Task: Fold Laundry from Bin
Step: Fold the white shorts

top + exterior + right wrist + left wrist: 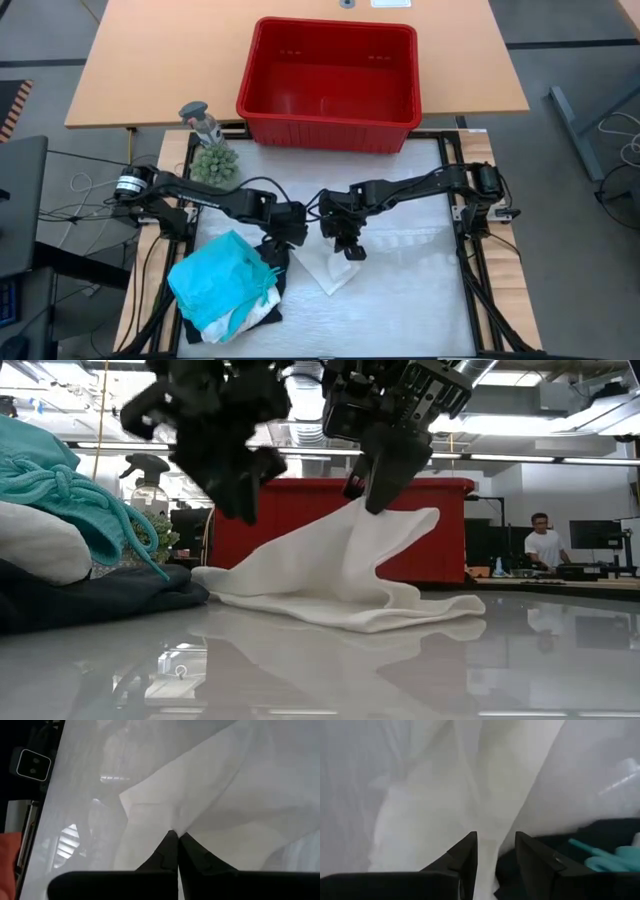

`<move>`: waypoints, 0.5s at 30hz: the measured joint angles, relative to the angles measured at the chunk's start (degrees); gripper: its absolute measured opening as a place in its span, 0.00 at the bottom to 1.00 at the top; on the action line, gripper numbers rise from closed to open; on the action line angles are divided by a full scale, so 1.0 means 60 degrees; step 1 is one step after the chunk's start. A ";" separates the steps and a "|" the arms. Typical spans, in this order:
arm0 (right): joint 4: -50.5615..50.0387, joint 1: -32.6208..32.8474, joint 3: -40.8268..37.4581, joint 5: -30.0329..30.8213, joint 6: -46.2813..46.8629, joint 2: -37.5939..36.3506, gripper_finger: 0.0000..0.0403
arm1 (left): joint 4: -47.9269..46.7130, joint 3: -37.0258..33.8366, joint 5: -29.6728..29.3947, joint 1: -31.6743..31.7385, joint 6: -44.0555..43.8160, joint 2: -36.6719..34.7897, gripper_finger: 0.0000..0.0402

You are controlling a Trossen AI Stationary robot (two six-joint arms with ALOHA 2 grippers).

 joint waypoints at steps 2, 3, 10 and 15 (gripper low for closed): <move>-0.0032 0.0002 -0.0002 0.0000 -0.0026 0.0000 0.06 | 0.0211 -0.0309 -0.0367 -0.0050 -0.0132 0.0006 0.30; -0.0038 0.0009 -0.0002 0.0000 -0.0031 0.0000 0.07 | 0.0296 -0.0398 -0.0547 -0.0071 -0.0133 0.0006 0.30; -0.0031 0.0012 -0.0002 -0.0001 -0.0028 0.0000 0.07 | 0.0663 -0.0455 -0.1043 -0.0374 -0.0315 0.0010 0.30; -0.0031 0.0016 -0.0002 0.0000 -0.0028 0.0000 0.07 | 0.1388 -0.0770 -0.1594 -0.0599 -0.0574 0.0010 0.30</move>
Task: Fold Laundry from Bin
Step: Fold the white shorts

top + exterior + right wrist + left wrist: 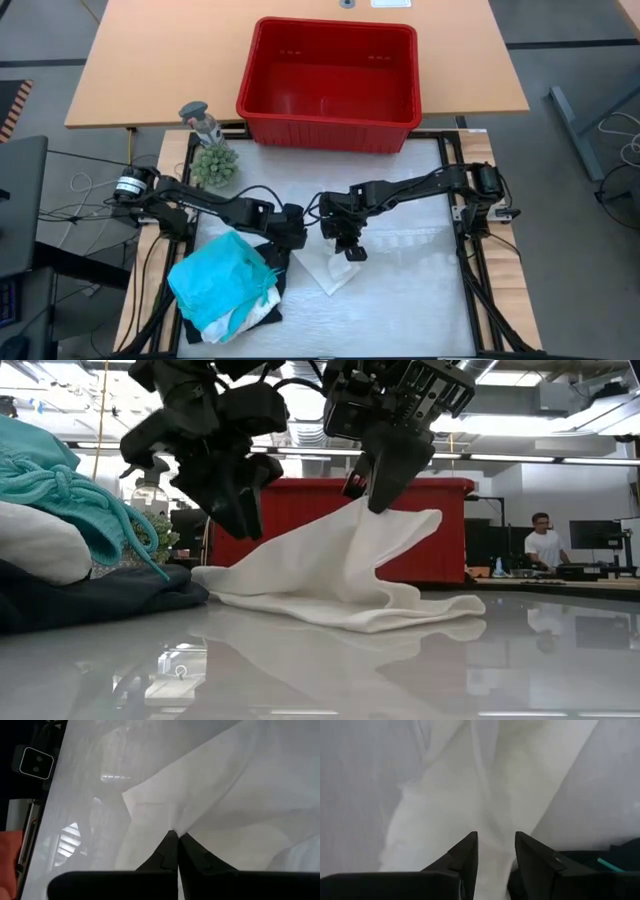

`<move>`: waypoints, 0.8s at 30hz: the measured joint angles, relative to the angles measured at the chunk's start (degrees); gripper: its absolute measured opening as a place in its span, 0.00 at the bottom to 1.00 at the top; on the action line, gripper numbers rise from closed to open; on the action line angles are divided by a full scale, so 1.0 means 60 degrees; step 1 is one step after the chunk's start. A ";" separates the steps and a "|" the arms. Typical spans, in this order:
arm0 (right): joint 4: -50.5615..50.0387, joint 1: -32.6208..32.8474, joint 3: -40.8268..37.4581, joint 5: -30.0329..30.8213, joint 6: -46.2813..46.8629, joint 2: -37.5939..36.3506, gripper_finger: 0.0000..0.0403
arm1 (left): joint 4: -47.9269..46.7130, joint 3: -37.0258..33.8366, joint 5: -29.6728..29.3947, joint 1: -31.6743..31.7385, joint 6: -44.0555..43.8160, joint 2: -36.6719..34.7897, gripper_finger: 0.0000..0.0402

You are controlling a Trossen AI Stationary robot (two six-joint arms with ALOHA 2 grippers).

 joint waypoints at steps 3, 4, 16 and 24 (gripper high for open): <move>-0.0040 0.0000 0.0000 -0.0003 0.0000 0.0000 0.07 | 0.0268 -0.0330 -0.0018 -0.0031 -0.0331 0.0004 0.30; -0.0046 -0.0006 0.0000 -0.0004 -0.0003 0.0000 0.07 | 0.0241 -0.0357 -0.0026 -0.0037 -0.0385 0.0004 0.30; -0.0047 -0.0018 0.0000 -0.0004 0.0000 0.0000 0.07 | 0.1231 -0.1223 -0.0738 -0.0347 -0.0458 0.0007 0.30; -0.0066 -0.0018 0.0000 -0.0005 0.0038 0.0002 0.07 | 0.1329 -0.1255 -0.1509 -0.0278 -0.0430 0.0152 0.29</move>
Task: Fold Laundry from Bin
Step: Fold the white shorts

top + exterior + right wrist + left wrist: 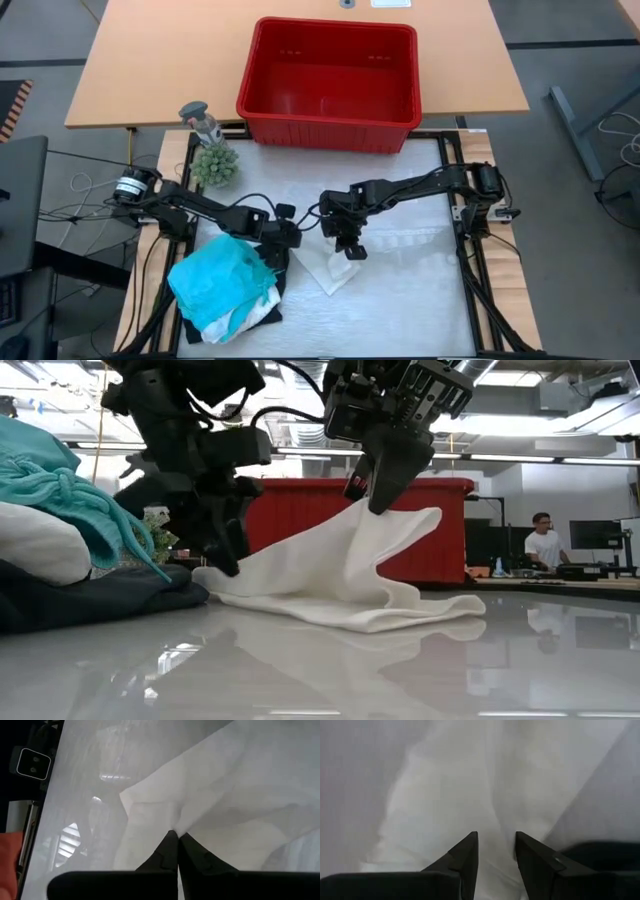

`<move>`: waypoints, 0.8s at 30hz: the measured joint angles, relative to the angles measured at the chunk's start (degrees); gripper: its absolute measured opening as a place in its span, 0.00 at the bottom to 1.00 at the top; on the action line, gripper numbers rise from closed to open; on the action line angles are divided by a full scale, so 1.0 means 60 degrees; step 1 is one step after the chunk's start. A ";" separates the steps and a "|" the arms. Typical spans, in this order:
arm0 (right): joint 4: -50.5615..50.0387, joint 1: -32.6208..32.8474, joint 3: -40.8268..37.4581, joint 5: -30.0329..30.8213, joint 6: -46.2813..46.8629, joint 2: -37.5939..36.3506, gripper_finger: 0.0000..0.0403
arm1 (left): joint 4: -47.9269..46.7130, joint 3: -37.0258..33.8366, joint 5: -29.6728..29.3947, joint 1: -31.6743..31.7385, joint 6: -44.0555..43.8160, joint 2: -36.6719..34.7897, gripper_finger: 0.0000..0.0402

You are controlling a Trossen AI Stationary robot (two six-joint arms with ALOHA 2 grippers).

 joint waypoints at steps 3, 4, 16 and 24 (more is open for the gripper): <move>-0.0007 0.0004 0.0000 -0.0001 0.0013 0.0003 0.07 | -0.0107 0.0033 0.0044 -0.0036 -0.0051 0.0210 0.26; -0.0008 0.0004 0.0000 -0.0009 0.0013 0.0001 0.07 | -0.0164 0.0055 0.0021 -0.0036 -0.0069 0.0260 0.23; -0.1122 0.0004 0.0196 0.0010 0.0137 -0.0249 0.04 | -0.2141 0.1055 -0.0760 0.0031 0.0243 -0.0041 0.00; -0.4547 -0.0213 0.1231 0.1798 0.0006 -0.0950 0.04 | -0.3446 0.2893 -0.1591 0.0869 0.1938 -0.0101 0.00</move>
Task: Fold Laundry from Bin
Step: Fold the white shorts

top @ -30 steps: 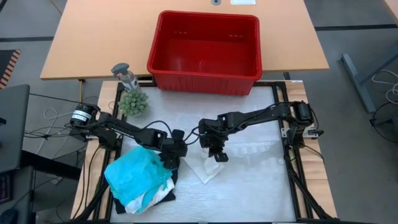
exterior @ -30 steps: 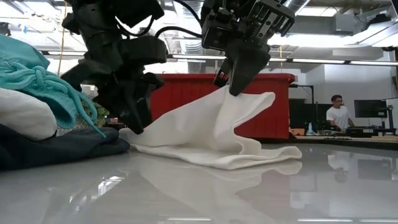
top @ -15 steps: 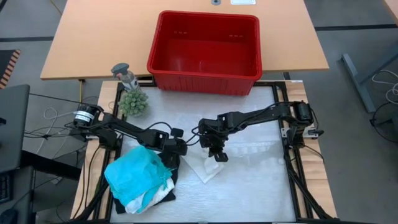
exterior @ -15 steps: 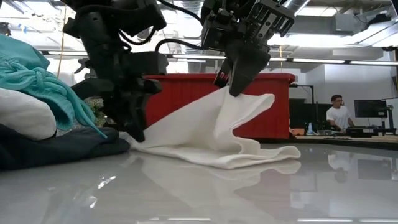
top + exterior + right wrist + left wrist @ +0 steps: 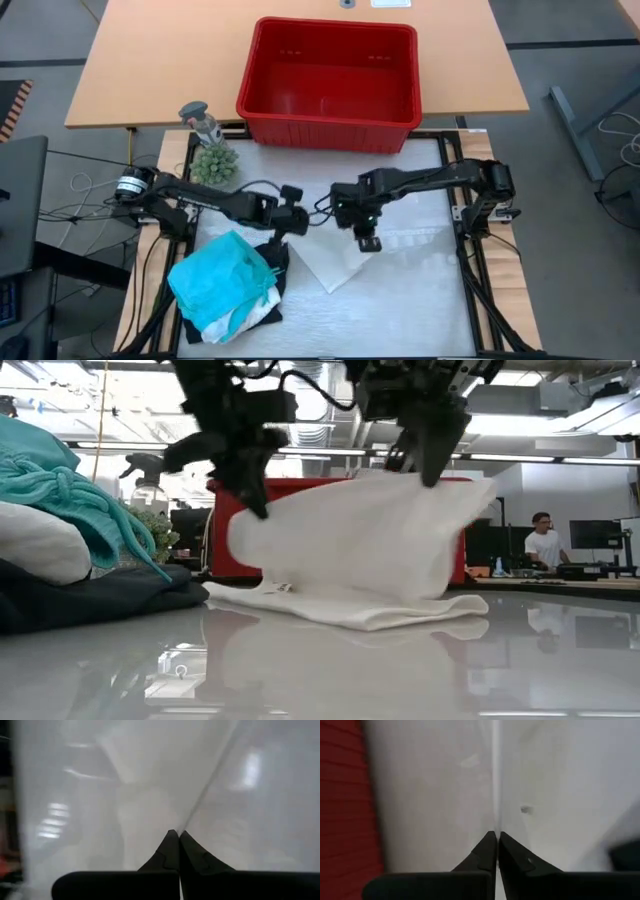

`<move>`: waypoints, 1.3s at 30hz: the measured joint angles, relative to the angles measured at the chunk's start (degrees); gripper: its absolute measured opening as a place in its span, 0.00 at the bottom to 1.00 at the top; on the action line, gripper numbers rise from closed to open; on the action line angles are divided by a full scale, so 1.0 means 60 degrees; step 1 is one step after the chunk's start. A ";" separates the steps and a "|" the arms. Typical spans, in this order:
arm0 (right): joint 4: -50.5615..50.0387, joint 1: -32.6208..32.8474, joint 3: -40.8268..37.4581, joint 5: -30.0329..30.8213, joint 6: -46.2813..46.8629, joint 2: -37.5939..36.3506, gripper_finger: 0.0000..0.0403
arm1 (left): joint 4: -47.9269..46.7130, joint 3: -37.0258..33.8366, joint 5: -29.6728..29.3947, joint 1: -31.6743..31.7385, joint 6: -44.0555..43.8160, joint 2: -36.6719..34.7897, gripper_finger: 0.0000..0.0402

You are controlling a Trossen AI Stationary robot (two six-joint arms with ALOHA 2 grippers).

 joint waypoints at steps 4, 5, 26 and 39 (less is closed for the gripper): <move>-0.1412 -0.0396 0.0551 0.1661 0.0161 -0.0618 0.04 | -0.0528 0.0986 0.0003 0.0898 0.0746 0.0000 0.00; -0.1641 -0.0534 0.0659 0.1977 0.0255 -0.0796 0.04 | -0.0590 0.1273 0.0001 0.1139 0.0952 0.0000 0.00; -0.3073 -0.2989 0.1067 0.4871 0.0814 -0.2911 0.04 | -0.2521 0.4515 0.1438 0.3970 0.1626 0.0014 0.00; -0.3067 -0.0449 0.1056 0.4622 0.1309 -0.2162 0.04 | 0.3254 0.0876 0.5600 0.3413 0.1056 0.0095 0.15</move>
